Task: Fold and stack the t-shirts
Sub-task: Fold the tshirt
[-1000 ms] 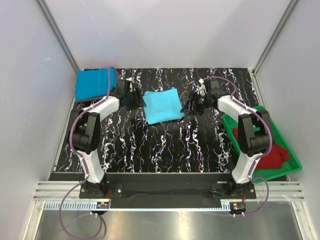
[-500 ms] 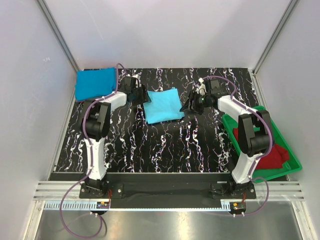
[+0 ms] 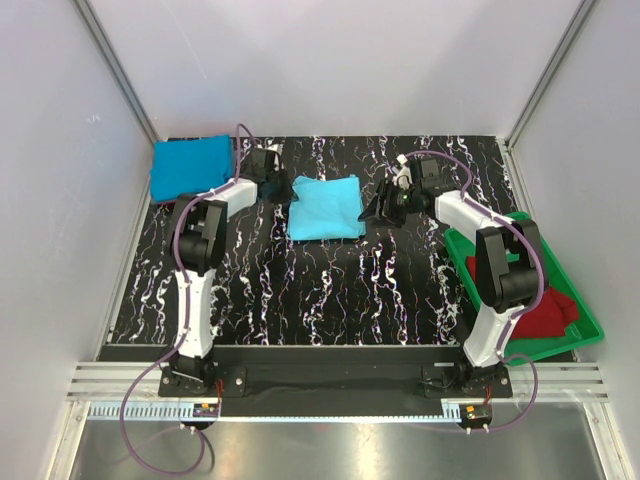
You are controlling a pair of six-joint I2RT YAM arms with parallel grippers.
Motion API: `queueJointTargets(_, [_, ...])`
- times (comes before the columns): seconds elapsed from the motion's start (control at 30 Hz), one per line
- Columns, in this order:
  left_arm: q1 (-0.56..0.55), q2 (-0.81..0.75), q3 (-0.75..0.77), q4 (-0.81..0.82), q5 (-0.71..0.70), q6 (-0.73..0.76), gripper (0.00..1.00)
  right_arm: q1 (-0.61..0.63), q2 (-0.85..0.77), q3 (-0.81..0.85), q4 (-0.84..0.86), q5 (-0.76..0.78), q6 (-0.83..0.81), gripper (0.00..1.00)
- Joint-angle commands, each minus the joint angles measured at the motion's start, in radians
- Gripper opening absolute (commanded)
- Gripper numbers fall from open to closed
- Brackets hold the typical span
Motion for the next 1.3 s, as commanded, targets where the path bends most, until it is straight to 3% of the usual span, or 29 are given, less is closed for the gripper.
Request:
queueJointTargets(0.0, [-0.005, -0.038, 0.006, -0.037, -0.049, -0.053, 0.00, 0.007, -0.008, 0.010, 0.039, -0.021, 0.015, 0.55])
queueJointTargets(0.07, [-0.042, -0.133, -0.031, -0.059, -0.127, -0.070, 0.00, 0.007, -0.027, -0.004, 0.040, -0.013, 0.015, 0.55])
queueJointTargets(0.1, [-0.059, -0.166, -0.040, -0.071, -0.256, -0.081, 0.00, 0.007, -0.031, -0.009, 0.040, -0.010, 0.017, 0.56])
queueJointTargets(0.17, [-0.100, -0.234, -0.054, -0.124, -0.359, -0.110, 0.00, 0.007, -0.047, -0.015, 0.040, -0.007, 0.020, 0.55])
queueJointTargets(0.37, [-0.110, -0.276, -0.095, -0.146, -0.382, -0.183, 0.00, 0.006, -0.085, -0.032, 0.039, 0.001, 0.033, 0.55])
queueJointTargets(0.67, [-0.107, -0.253, -0.072, -0.135, -0.385, -0.154, 0.00, 0.007, -0.137, -0.038, 0.037, 0.007, 0.044, 0.55])
queueJointTargets(0.7, [-0.102, -0.237, -0.063, -0.113, -0.338, -0.127, 0.10, 0.007, -0.140, -0.036, 0.036, 0.005, 0.044, 0.55])
queueJointTargets(0.8, [-0.062, -0.141, -0.011, -0.131, -0.267, -0.128, 0.29, 0.007, -0.153, -0.036, 0.033, 0.005, 0.049, 0.55])
queueJointTargets(0.9, [-0.038, -0.131, -0.023, -0.146, -0.261, -0.139, 0.34, 0.007, -0.148, -0.014, 0.031, 0.016, 0.033, 0.56])
queueJointTargets(1.07, [-0.013, -0.170, -0.051, -0.151, -0.319, -0.032, 0.50, 0.007, 0.005, 0.106, 0.031, 0.012, -0.022, 0.59])
queueJointTargets(1.27, [0.016, -0.148, -0.011, -0.146, -0.198, 0.106, 0.51, 0.006, 0.169, 0.215, -0.045, -0.007, -0.150, 0.68])
